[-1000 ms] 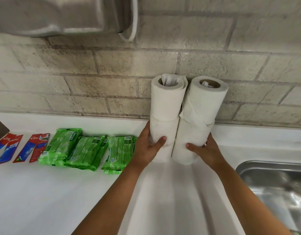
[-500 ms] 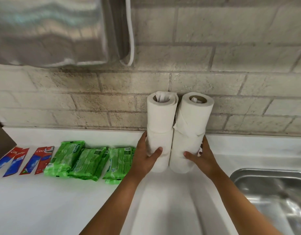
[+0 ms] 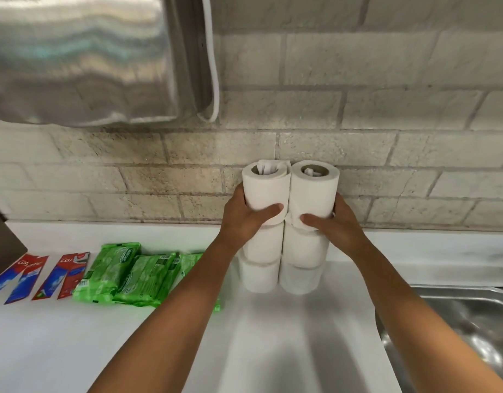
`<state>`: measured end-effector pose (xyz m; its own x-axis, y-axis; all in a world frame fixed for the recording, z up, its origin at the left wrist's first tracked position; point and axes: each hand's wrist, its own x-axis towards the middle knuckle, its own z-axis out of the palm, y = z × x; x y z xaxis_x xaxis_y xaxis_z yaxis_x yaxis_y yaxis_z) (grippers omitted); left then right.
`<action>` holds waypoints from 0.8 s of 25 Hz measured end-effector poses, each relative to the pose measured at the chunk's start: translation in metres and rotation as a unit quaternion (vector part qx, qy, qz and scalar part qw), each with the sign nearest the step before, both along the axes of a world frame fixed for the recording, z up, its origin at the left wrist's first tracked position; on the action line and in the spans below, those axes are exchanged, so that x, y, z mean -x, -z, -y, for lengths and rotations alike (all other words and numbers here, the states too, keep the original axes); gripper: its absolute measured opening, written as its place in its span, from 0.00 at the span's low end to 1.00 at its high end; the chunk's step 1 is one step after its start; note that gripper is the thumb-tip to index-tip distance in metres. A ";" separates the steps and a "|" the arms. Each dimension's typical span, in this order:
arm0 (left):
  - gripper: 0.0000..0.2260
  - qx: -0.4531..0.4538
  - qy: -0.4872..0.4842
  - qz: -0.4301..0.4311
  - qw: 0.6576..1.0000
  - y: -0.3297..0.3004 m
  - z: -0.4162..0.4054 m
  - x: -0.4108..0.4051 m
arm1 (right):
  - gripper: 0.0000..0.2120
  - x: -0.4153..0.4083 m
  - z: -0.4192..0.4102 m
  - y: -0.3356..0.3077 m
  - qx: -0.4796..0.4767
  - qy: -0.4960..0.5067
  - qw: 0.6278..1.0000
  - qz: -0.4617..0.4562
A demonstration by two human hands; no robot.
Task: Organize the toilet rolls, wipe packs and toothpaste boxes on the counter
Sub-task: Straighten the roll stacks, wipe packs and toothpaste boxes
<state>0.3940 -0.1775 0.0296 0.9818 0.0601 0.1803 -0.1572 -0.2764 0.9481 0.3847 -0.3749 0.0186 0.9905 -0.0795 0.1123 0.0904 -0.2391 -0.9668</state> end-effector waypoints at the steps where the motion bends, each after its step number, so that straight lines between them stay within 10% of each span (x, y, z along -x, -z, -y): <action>1: 0.34 0.003 0.007 -0.001 1.000 0.001 0.000 -0.002 | 0.40 -0.002 0.000 0.000 -0.002 -0.009 1.000 -0.005; 9: 0.37 0.002 0.035 0.010 0.999 0.004 -0.002 0.001 | 0.45 -0.005 0.006 0.001 -0.009 -0.080 0.997 -0.017; 20: 0.28 0.134 -0.041 -0.062 0.988 0.079 0.007 0.049 | 0.19 0.046 -0.009 0.095 -0.132 0.134 0.980 -0.066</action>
<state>0.3446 -0.1849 -0.0496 0.9851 0.1699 0.0252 -0.0222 -0.0194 0.9996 0.3383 -0.3656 -0.0764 0.9349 -0.3469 -0.0749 -0.0716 0.0224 -0.9972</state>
